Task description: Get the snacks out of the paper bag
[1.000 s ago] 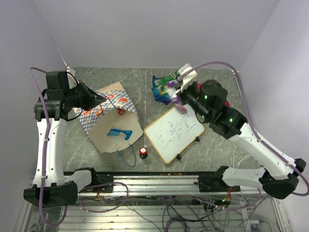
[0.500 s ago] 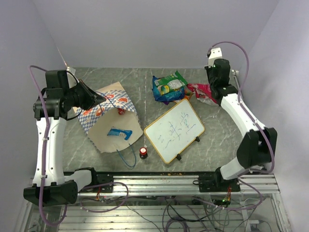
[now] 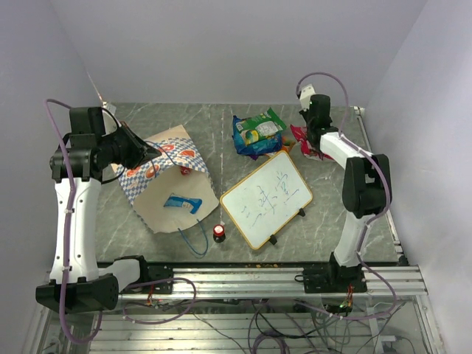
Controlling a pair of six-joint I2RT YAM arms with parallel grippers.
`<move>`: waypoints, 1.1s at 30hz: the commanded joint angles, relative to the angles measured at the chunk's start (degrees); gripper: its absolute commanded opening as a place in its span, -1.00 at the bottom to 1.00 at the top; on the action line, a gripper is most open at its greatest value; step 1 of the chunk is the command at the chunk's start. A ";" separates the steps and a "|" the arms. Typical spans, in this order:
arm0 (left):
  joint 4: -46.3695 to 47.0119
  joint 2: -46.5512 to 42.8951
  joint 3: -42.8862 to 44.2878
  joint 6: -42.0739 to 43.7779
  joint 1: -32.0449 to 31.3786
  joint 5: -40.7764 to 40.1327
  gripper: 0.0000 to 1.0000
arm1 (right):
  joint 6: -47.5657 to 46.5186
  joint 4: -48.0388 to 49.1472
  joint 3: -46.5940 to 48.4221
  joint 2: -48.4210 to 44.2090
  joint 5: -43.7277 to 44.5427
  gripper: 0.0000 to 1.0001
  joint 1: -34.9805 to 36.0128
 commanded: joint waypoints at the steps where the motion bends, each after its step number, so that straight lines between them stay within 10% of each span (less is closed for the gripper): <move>1: -2.06 0.85 3.14 2.28 -0.17 -1.46 -0.86 | -0.79 3.28 3.88 4.10 -1.86 -1.00 -0.32; 20: -2.08 1.97 2.76 3.40 -0.17 -0.03 -0.86 | 17.53 -6.42 5.56 11.08 -12.90 -1.00 2.29; 25: -1.21 1.38 2.61 3.42 -0.20 1.33 -0.86 | 19.22 -8.62 5.94 3.84 -8.27 -0.24 2.30; 33: 4.47 -2.56 -2.73 0.58 -0.20 4.47 -0.86 | 29.50 -10.76 -10.77 -17.37 -15.60 0.03 2.93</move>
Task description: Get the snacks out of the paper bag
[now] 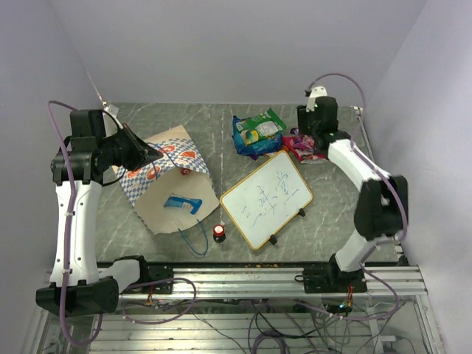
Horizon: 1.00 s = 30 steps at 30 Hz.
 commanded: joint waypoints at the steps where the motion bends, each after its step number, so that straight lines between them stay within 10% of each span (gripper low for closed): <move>1: 4.86 -2.96 -2.99 -2.03 -0.19 3.25 -0.86 | 8.27 -1.85 -10.99 -13.43 -7.09 0.03 0.80; 7: 2.93 -2.80 -2.20 -0.68 -0.21 4.07 -0.86 | 16.84 -2.92 -28.61 -32.59 -15.89 0.04 4.83; 13: 4.95 -3.34 -4.29 -2.21 -0.19 5.76 -0.86 | 18.52 -3.42 -25.81 -42.06 -15.95 0.04 11.28; 30: 3.60 -5.11 -5.71 -1.94 -0.21 6.24 -0.86 | 7.45 7.63 -9.37 -19.05 -7.30 0.07 59.42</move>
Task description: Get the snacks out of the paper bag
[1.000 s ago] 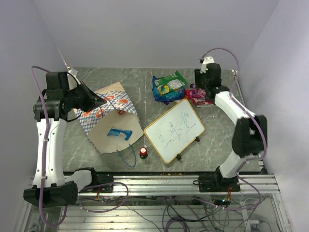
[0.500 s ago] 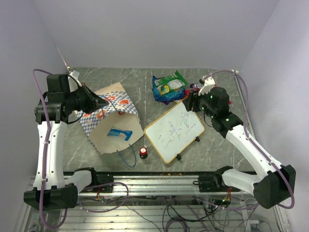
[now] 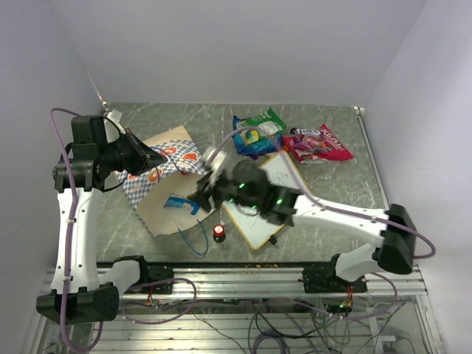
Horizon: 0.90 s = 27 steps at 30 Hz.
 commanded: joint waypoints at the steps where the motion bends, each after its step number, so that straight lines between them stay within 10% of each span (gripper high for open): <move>1: 0.40 -1.65 -0.60 -0.05 -0.20 0.94 -0.86 | -10.11 0.05 4.98 6.84 6.50 0.07 10.81; 13: -1.07 -1.94 -0.21 0.85 -0.18 0.94 -0.86 | -32.12 4.14 3.69 19.50 19.49 0.19 18.16; 27: -4.09 -0.69 3.59 2.60 -0.16 -0.32 -0.86 | -36.91 10.80 11.73 39.17 23.51 0.25 14.03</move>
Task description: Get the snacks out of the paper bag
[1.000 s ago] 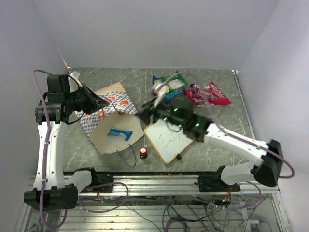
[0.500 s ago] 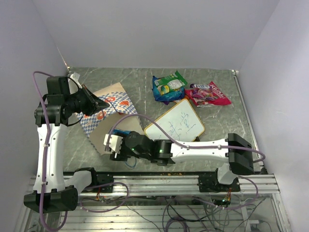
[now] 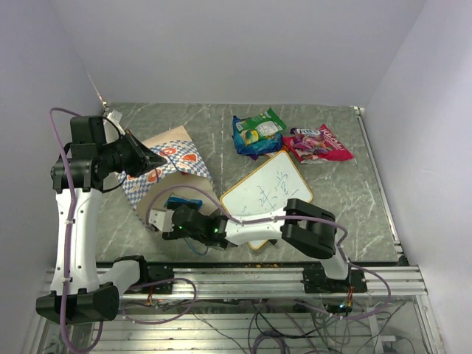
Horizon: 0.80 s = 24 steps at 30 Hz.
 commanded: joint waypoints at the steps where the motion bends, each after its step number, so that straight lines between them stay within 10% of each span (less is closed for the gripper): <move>1: -1.77 -0.29 2.73 1.79 -0.18 -0.48 -0.86 | -2.60 3.46 3.44 3.04 2.08 0.26 -1.45; 13: -2.47 -1.15 2.17 1.90 -0.19 -0.39 -0.86 | -1.04 0.36 4.73 7.33 3.45 0.15 -4.71; 24: -0.53 -2.00 0.02 0.87 -0.18 0.79 -0.86 | -2.82 2.72 1.54 4.46 3.39 -0.67 -5.95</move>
